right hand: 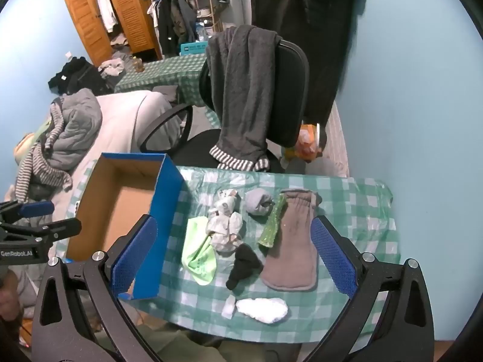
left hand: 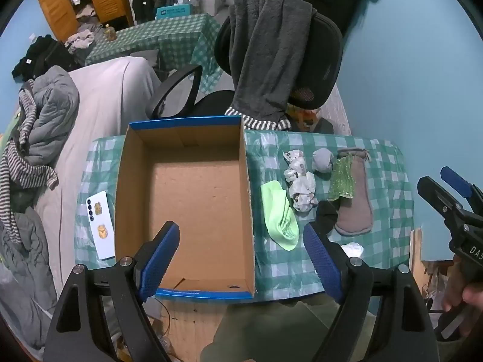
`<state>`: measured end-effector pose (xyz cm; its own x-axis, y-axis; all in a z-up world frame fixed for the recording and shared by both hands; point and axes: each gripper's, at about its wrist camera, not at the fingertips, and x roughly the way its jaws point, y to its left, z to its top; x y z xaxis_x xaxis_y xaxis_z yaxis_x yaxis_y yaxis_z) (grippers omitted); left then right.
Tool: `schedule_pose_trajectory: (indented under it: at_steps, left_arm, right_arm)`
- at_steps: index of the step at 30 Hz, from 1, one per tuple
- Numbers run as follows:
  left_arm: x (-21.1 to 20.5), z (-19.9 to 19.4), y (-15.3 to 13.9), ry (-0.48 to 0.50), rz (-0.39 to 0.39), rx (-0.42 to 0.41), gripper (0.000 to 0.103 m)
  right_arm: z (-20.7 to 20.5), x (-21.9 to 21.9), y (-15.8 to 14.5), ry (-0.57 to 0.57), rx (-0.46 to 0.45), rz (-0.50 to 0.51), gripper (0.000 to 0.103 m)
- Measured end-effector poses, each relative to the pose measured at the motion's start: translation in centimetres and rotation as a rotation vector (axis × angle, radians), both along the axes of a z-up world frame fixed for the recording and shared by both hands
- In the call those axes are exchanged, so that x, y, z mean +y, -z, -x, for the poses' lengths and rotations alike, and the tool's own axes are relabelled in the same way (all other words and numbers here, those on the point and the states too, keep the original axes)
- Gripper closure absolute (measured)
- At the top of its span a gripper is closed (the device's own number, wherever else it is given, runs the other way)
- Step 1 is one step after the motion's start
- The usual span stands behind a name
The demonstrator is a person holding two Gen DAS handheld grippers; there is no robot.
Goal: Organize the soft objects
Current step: 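Move both tools toward the soft items beside the cardboard box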
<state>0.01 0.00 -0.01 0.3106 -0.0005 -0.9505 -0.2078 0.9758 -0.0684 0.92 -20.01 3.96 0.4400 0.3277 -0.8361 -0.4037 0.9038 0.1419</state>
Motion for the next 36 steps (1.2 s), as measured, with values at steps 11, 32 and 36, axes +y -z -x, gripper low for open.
schedule_pose_trajectory:
  at_steps: [11,32,36]
  left_arm:
    - [-0.4,-0.1,0.1,0.004,0.036,0.005,0.018]
    - [-1.6,-0.8,1.7,0.001,0.028,0.043,0.018]
    - [-2.3,-1.0,2.0,0.007,0.027,0.05,0.018]
  right_arm:
    - [-0.3,-0.2,0.0,0.004,0.006,0.003,0.002]
    - [-0.9,-2.4,0.1,0.021,0.026,0.015,0.002]
    - [-1.2,-2.8,0.6,0.022,0.029,0.012,0.002]
